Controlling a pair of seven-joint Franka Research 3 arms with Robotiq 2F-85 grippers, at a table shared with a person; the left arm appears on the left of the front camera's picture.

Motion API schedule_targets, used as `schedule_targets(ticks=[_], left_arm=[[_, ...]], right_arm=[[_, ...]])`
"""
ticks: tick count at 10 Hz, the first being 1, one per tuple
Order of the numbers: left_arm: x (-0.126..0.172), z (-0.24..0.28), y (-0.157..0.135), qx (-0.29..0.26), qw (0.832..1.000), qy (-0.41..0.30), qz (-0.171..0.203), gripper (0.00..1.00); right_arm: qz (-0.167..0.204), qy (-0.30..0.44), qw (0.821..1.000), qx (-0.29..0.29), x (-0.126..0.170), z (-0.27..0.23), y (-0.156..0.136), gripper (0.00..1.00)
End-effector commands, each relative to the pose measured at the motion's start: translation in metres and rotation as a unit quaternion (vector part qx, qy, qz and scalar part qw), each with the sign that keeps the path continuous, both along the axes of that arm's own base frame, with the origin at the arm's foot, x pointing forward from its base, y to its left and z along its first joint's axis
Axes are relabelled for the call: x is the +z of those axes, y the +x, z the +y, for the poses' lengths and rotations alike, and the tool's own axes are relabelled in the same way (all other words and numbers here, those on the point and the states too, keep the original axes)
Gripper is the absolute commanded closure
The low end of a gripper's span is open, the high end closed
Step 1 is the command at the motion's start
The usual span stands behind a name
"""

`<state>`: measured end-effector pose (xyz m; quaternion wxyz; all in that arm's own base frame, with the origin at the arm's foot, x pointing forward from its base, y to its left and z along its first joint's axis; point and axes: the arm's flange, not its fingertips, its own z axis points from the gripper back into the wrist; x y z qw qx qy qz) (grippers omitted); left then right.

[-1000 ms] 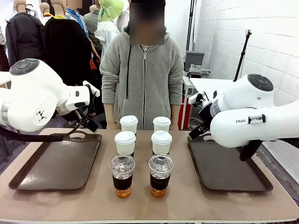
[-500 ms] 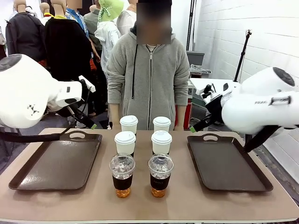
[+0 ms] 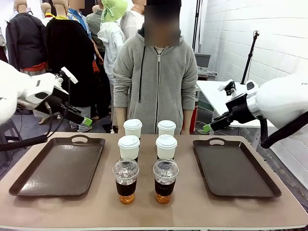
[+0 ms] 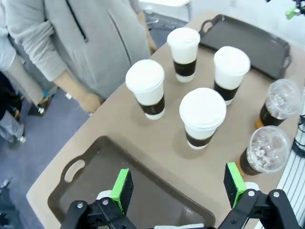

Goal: Distribute the coffee onto the tray.
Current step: Pick up one iced Americano and place it on the right Handle tray.

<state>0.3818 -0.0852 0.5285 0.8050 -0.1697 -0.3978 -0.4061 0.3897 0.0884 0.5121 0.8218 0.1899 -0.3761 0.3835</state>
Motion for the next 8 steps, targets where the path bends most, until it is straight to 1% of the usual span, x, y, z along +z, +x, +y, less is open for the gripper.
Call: schedule_targets(ticks=[1,4,5,6,8], left_arm=[[-0.013,0.015,0.000,-0.044,0.999,-0.031,-0.007,0.00],[-0.013,0.019,0.005,-0.030,0.999,-0.025,-0.015,0.00],[-0.016,0.017,0.005,-0.015,1.000,-0.010,-0.021,0.00],[-0.004,0.019,0.003,-0.026,0.999,-0.024,-0.009,0.00],[-0.004,0.019,0.003,-0.026,0.999,-0.024,-0.009,0.00]], right_arm=[[-0.005,0.035,0.999,0.033,-0.016,-0.009,-0.005,0.00],[-0.004,0.044,0.998,0.039,-0.017,-0.011,-0.003,0.00],[0.002,0.040,0.999,0.024,-0.017,-0.009,-0.001,0.00],[-0.002,0.035,0.999,0.023,-0.004,-0.011,0.000,0.00],[-0.002,0.035,0.999,0.023,-0.004,-0.011,0.000,0.00]])
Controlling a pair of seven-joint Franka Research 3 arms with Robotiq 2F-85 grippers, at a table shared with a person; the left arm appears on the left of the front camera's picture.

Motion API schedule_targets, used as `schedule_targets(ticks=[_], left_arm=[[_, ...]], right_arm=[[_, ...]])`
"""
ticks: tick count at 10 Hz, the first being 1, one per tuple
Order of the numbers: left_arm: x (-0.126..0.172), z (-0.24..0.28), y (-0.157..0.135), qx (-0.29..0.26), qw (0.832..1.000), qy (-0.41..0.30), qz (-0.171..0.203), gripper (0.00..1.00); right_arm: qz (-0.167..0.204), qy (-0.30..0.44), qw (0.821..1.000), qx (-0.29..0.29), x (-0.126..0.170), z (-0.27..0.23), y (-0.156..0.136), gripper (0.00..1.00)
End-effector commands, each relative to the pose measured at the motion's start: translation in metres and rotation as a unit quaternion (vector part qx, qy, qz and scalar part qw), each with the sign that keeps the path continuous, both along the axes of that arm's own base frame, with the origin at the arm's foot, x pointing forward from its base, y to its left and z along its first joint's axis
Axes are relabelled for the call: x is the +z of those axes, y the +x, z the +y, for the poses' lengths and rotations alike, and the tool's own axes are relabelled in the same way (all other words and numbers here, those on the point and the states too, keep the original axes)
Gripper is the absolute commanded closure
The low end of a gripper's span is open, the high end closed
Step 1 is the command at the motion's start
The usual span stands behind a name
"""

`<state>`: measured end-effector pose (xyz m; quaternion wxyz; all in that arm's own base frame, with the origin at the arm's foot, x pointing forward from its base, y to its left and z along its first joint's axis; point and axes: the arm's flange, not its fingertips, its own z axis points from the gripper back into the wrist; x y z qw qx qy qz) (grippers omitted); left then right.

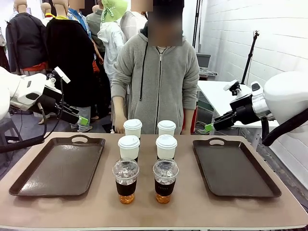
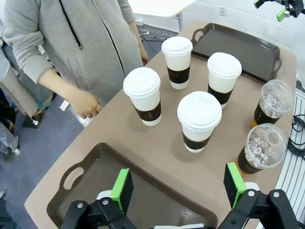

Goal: Distribute the coffee onto the tray.
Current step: Pick up one iced Americano and place it on the right Handle tray.

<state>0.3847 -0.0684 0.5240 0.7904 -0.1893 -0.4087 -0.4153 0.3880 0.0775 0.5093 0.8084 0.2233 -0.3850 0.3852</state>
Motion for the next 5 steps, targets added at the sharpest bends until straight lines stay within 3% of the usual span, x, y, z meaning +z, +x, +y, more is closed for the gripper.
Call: schedule_targets(ticks=[1,5], left_arm=[[0.0003,0.0017,-0.0002,-0.007,1.000,-0.005,-0.001,0.00],[0.0003,0.0017,-0.0002,-0.007,1.000,-0.005,-0.001,0.00]], right_arm=[[-0.002,0.002,1.000,0.006,-0.0016,0.0003,0.0021,0.00],[-0.002,0.002,1.000,0.006,-0.0016,0.0003,0.0021,0.00]])
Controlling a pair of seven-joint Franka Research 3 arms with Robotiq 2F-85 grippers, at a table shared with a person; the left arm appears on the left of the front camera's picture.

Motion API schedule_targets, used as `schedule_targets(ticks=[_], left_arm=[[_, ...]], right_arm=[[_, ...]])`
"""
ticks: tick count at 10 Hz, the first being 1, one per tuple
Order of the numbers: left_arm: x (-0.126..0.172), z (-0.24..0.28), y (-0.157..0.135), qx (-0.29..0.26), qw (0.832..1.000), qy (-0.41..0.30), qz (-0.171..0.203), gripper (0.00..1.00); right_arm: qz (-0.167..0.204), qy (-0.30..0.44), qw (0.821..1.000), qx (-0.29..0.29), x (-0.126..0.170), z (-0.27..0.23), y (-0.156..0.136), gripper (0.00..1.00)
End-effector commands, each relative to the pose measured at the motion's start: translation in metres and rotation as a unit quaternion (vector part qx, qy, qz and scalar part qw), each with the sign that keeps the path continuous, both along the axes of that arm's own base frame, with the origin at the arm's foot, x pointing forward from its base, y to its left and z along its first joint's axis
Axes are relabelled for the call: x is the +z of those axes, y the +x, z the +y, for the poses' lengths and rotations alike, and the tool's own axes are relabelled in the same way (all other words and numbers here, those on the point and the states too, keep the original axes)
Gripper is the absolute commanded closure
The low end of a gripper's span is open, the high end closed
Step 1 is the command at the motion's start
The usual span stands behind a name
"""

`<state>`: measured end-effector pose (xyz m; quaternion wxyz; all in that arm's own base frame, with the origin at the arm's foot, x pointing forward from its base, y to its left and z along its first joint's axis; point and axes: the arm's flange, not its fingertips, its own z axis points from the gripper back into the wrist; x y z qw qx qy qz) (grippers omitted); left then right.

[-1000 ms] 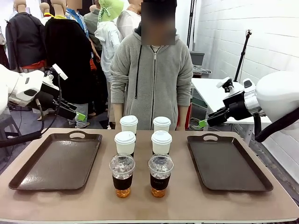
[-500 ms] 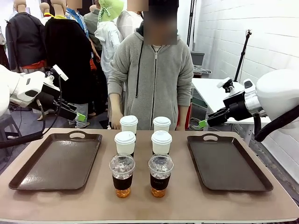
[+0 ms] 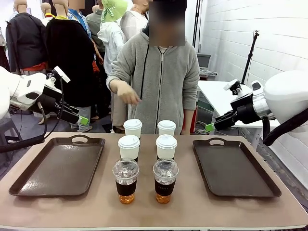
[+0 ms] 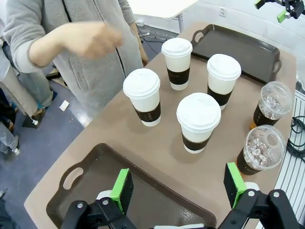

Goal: Distribute the coffee onto the tray.
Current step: Pick up one iced Americano and place it on the right Handle tray.

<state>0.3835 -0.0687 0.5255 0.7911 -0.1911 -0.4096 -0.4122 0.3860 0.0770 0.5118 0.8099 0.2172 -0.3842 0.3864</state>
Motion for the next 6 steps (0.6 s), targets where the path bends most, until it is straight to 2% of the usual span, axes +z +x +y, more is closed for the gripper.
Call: schedule_targets(ticks=[1,6], left_arm=[[-0.0011,0.0021,0.0009,-0.009,1.000,-0.002,-0.001,0.00],[-0.0011,0.0021,0.0009,-0.009,1.000,-0.002,-0.001,0.00]], right_arm=[[-0.001,0.008,1.000,0.008,-0.0041,0.0008,0.0041,0.00],[-0.001,0.008,1.000,0.008,-0.0041,0.0008,0.0041,0.00]])
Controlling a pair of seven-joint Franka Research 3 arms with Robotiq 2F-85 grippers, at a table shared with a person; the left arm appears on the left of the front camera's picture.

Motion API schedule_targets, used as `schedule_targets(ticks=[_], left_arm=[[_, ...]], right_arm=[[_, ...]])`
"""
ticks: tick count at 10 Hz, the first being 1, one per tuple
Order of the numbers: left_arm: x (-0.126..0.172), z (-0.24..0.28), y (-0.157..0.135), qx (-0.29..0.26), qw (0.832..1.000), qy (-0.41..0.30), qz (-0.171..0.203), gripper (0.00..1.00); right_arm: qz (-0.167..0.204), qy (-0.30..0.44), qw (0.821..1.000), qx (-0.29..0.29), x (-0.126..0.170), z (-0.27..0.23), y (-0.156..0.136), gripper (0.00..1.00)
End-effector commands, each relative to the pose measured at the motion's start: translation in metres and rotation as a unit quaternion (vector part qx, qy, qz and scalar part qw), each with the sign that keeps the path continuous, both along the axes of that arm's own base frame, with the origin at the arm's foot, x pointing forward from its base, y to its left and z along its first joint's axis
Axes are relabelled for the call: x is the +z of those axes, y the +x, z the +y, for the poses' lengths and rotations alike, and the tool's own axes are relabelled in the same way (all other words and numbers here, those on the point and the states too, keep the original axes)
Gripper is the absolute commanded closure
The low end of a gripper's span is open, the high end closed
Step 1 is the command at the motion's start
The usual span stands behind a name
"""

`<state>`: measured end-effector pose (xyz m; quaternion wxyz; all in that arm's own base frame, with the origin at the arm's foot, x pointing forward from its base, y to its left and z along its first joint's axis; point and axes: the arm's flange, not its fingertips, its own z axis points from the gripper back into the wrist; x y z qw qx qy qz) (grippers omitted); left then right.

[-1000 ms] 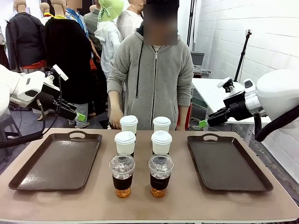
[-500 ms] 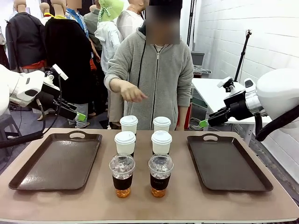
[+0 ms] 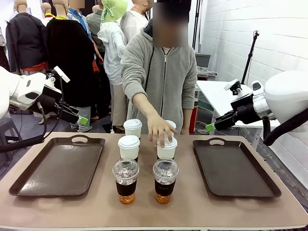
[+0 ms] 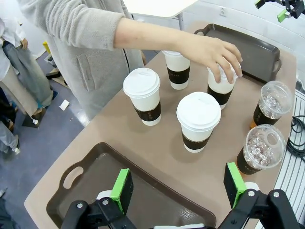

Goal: Distribute the coffee onto the tray.
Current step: Pick up one iced Americano and place it on the right Handle tray.

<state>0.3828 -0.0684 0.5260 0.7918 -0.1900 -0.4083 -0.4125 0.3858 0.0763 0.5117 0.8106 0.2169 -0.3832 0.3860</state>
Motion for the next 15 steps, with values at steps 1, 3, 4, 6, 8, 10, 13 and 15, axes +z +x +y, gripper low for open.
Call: schedule_targets(ticks=[1,3,4,6,8,10,13,15], left_arm=[[-0.002,0.002,0.002,-0.009,1.000,-0.003,-0.002,0.00],[-0.002,0.002,0.002,-0.009,1.000,-0.003,-0.002,0.00],[-0.002,0.002,0.002,-0.009,1.000,-0.003,-0.002,0.00],[-0.002,0.002,0.002,-0.009,1.000,-0.003,-0.002,0.00],[-0.002,0.002,0.002,-0.009,1.000,-0.003,-0.002,0.00],[-0.002,0.002,0.002,-0.009,1.000,-0.003,-0.002,0.00],[-0.002,0.002,0.002,-0.009,1.000,-0.003,-0.002,0.00],[-0.002,0.002,0.002,-0.009,1.000,-0.003,-0.002,0.00]], right_arm=[[-0.002,0.009,1.000,0.008,-0.004,0.001,0.004,0.00],[-0.002,0.009,1.000,0.008,-0.004,0.001,0.004,0.00],[-0.002,0.009,1.000,0.008,-0.004,0.001,0.004,0.00],[-0.002,0.009,1.000,0.008,-0.004,0.001,0.004,0.00],[-0.002,0.009,1.000,0.008,-0.004,0.001,0.004,0.00],[-0.005,0.009,0.999,0.033,-0.001,0.005,0.000,0.00],[-0.045,0.019,0.992,0.113,-0.033,0.005,-0.004,0.00],[-0.050,0.023,0.989,0.141,-0.055,0.004,-0.007,0.00]])
